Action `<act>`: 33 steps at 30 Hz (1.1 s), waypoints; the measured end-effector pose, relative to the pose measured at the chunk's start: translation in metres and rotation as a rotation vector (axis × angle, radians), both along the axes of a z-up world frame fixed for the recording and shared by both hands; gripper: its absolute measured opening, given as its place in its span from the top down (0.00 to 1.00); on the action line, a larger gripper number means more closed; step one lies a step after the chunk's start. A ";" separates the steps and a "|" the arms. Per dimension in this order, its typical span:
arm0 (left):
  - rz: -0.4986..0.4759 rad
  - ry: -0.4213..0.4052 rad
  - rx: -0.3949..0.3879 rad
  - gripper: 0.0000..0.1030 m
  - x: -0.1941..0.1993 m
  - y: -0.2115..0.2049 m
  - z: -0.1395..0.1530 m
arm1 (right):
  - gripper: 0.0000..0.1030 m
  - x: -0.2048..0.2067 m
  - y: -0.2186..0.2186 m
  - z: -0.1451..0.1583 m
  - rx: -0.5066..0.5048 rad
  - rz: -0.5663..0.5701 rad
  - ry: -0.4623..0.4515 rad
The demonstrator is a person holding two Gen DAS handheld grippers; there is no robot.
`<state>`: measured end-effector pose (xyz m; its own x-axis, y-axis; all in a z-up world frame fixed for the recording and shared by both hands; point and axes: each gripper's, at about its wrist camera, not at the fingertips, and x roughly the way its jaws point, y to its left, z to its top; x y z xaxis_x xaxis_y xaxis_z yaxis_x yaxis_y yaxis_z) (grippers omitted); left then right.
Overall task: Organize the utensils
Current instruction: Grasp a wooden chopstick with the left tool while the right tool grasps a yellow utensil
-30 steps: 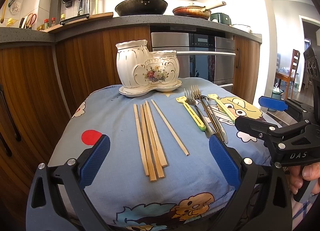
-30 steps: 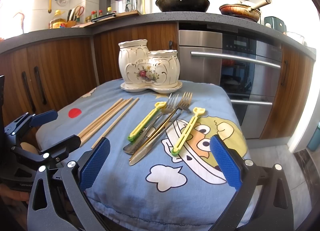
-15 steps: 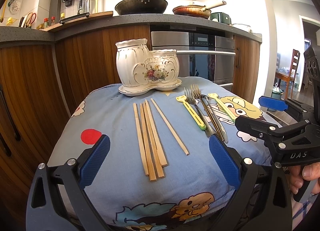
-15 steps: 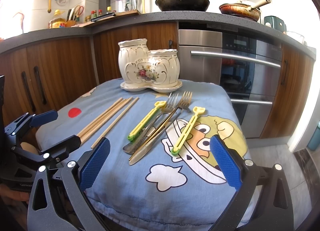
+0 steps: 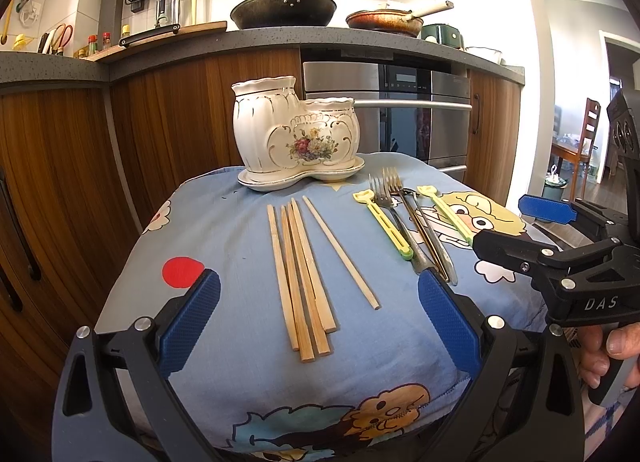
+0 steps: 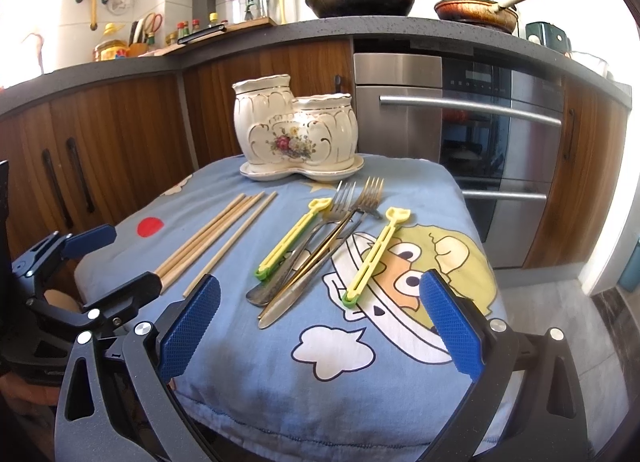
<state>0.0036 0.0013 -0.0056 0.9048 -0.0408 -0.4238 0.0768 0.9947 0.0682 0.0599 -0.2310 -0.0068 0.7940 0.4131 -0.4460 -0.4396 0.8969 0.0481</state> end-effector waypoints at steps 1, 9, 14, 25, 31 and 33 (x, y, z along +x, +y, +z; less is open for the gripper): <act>0.001 0.000 0.000 0.05 0.000 0.000 0.000 | 0.04 -0.001 0.000 0.000 -0.003 -0.003 -0.001; 0.019 0.018 -0.004 0.05 0.002 0.004 0.000 | 0.04 -0.001 0.001 0.002 -0.007 -0.003 0.003; 0.029 0.034 -0.013 0.05 0.003 0.007 -0.001 | 0.04 -0.002 0.002 0.002 0.002 0.008 0.032; 0.062 0.195 -0.175 0.34 0.039 0.044 -0.007 | 0.21 0.014 -0.006 0.005 -0.003 -0.025 0.087; 0.061 0.280 -0.181 0.63 0.070 0.056 -0.007 | 0.38 0.036 -0.014 0.006 -0.011 -0.059 0.151; 0.056 0.296 -0.177 0.65 0.079 0.057 -0.005 | 0.42 0.042 -0.014 0.007 -0.033 -0.064 0.146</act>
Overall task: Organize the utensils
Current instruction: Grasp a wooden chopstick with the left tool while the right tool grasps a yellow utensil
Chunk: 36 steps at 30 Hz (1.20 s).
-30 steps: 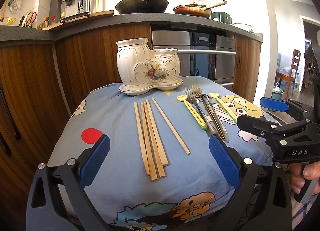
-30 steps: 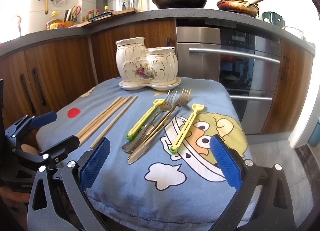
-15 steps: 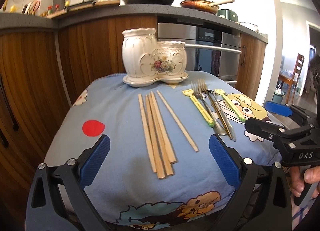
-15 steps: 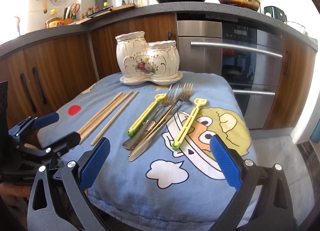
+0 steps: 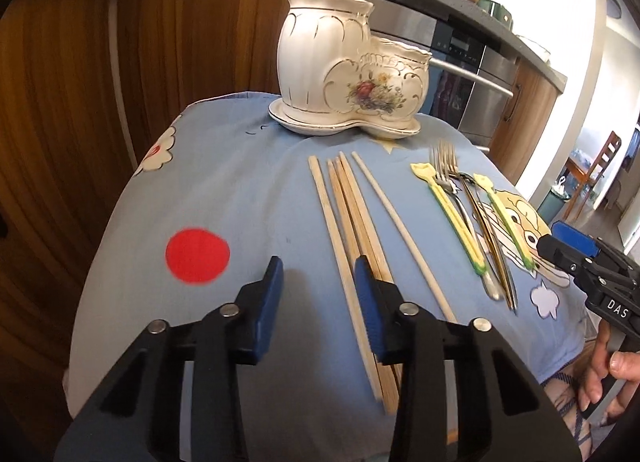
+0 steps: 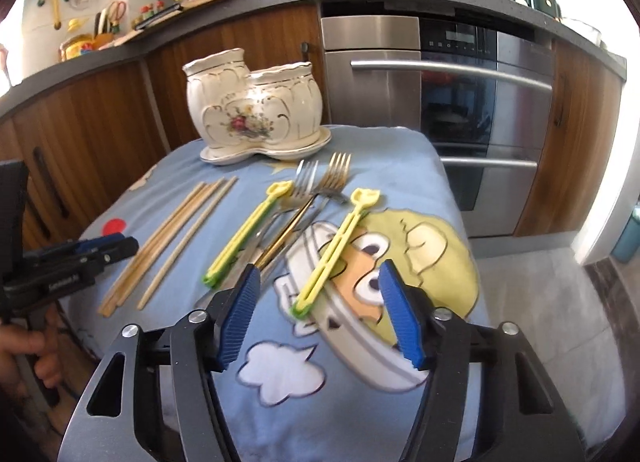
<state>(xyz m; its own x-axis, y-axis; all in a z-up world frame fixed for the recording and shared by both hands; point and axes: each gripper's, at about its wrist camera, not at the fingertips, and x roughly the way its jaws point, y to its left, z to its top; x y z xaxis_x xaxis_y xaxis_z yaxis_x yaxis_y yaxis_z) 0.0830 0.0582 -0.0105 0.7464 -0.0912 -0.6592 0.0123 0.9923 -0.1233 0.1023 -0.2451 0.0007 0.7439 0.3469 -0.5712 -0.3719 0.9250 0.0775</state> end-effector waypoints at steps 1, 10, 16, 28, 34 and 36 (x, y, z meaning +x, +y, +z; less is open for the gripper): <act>-0.008 0.013 0.005 0.68 0.007 0.000 0.001 | 0.46 0.005 0.000 0.002 -0.014 -0.003 -0.001; -0.022 0.076 0.047 0.73 0.039 -0.007 0.000 | 0.55 0.054 -0.006 0.002 -0.021 -0.017 0.086; -0.025 0.107 0.112 0.79 0.053 -0.012 -0.001 | 0.57 0.068 0.000 -0.007 -0.056 0.000 0.131; -0.051 0.184 0.131 0.94 0.062 0.009 0.004 | 0.76 0.075 0.006 -0.010 -0.120 0.041 0.142; -0.128 0.278 0.182 0.94 0.075 0.009 0.008 | 0.77 0.096 0.005 -0.004 -0.167 0.081 0.230; -0.162 0.319 0.210 0.94 0.081 0.006 0.009 | 0.77 0.105 0.005 -0.002 -0.182 0.093 0.271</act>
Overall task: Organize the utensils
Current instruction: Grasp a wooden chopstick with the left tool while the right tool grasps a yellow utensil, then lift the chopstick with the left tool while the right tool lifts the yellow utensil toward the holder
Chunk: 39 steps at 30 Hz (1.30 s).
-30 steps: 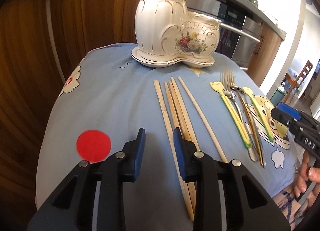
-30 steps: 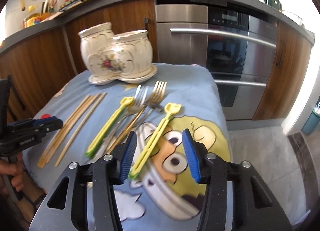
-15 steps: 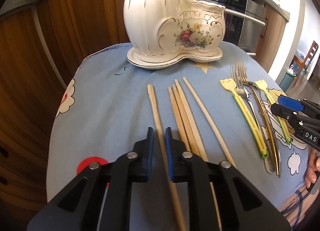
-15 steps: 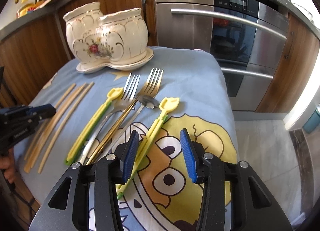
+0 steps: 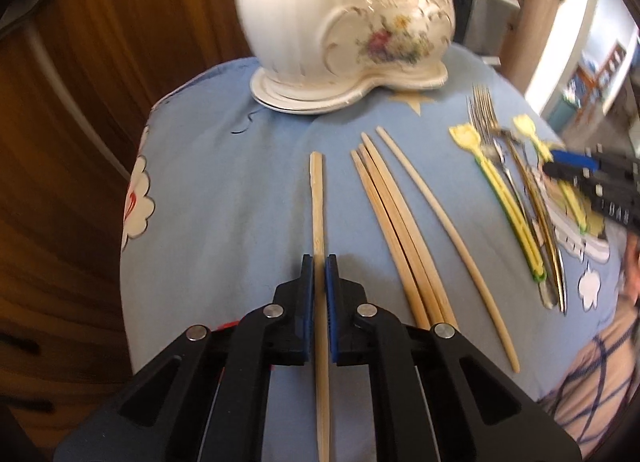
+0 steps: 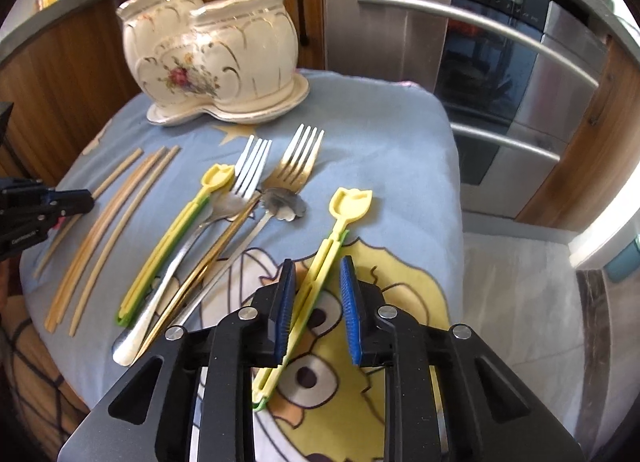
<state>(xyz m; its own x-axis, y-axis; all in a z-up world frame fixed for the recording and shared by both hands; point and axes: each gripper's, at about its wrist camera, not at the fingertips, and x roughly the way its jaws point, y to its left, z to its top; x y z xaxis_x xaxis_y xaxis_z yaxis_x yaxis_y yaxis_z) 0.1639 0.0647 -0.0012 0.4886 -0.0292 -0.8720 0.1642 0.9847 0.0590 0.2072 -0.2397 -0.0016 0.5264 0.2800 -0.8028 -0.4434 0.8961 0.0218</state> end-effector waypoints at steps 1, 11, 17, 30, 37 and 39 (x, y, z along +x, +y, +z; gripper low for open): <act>-0.025 0.032 0.013 0.94 0.004 -0.001 0.001 | 0.77 0.007 0.000 0.001 -0.007 0.005 0.033; -0.159 0.218 0.056 0.93 0.032 -0.001 0.003 | 0.75 0.038 0.014 0.005 -0.129 0.130 0.205; -0.214 0.304 0.058 0.93 0.043 -0.001 0.005 | 0.75 0.044 0.019 0.004 -0.222 0.249 0.303; -0.314 0.484 0.213 0.92 0.072 -0.028 0.001 | 0.69 0.063 0.036 -0.006 -0.353 0.322 0.500; -0.331 0.429 0.218 0.94 0.067 -0.057 -0.005 | 0.86 0.058 0.023 0.000 -0.290 0.269 0.475; -0.311 0.394 0.206 0.95 0.062 -0.045 -0.003 | 0.90 0.062 0.014 0.001 -0.251 0.259 0.478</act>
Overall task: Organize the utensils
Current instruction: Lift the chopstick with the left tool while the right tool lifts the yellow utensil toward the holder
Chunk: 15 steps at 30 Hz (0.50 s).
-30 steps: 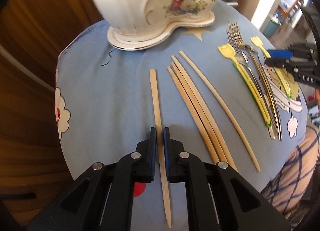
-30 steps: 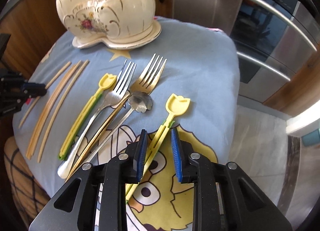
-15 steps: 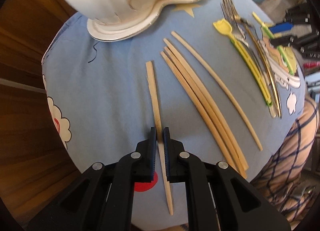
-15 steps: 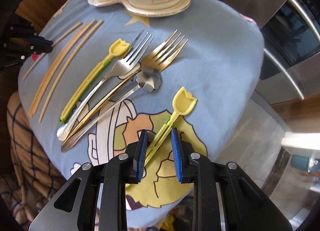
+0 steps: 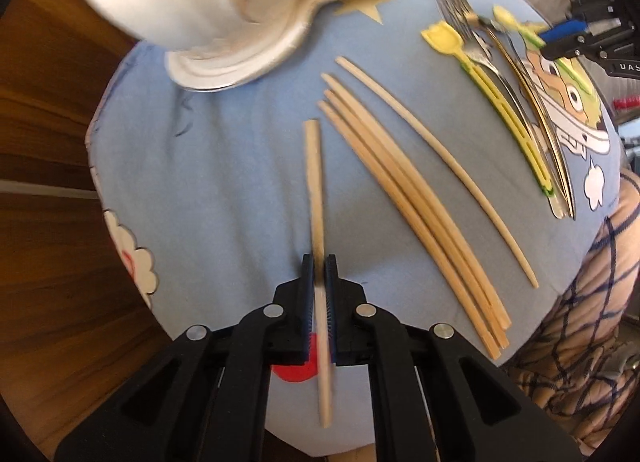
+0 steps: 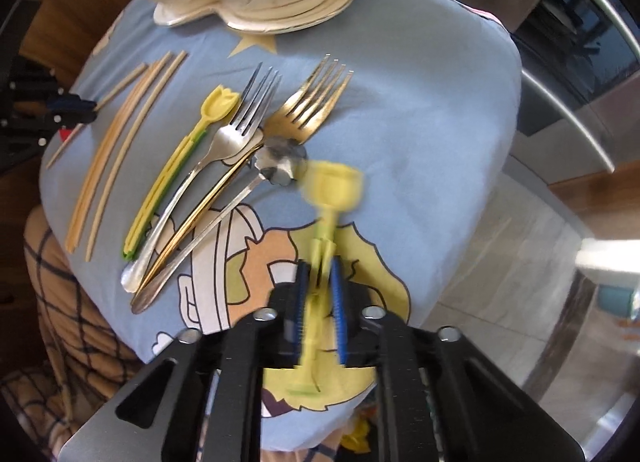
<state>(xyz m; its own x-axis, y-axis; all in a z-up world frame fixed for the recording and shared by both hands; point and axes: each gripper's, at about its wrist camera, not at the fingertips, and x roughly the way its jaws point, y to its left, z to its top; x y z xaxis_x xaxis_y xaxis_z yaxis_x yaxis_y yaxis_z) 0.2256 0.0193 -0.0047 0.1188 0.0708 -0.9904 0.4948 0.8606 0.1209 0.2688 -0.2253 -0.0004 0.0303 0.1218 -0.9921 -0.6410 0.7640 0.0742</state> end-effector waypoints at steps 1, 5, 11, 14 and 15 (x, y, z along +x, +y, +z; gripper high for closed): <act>0.019 -0.029 -0.012 0.95 0.000 0.004 0.004 | 0.90 0.001 -0.005 0.001 0.018 -0.011 -0.002; 0.075 -0.119 -0.072 0.95 -0.002 0.019 0.024 | 0.90 0.006 -0.021 0.008 0.075 -0.031 -0.017; 0.160 -0.259 -0.194 0.95 -0.007 0.050 0.060 | 0.90 0.020 -0.038 0.038 0.206 -0.094 -0.096; 0.224 -0.361 -0.277 0.95 -0.006 0.065 0.079 | 0.90 0.022 -0.041 0.061 0.324 -0.117 -0.172; 0.273 -0.419 -0.315 0.95 -0.005 0.070 0.087 | 0.90 0.022 -0.041 0.070 0.366 -0.127 -0.200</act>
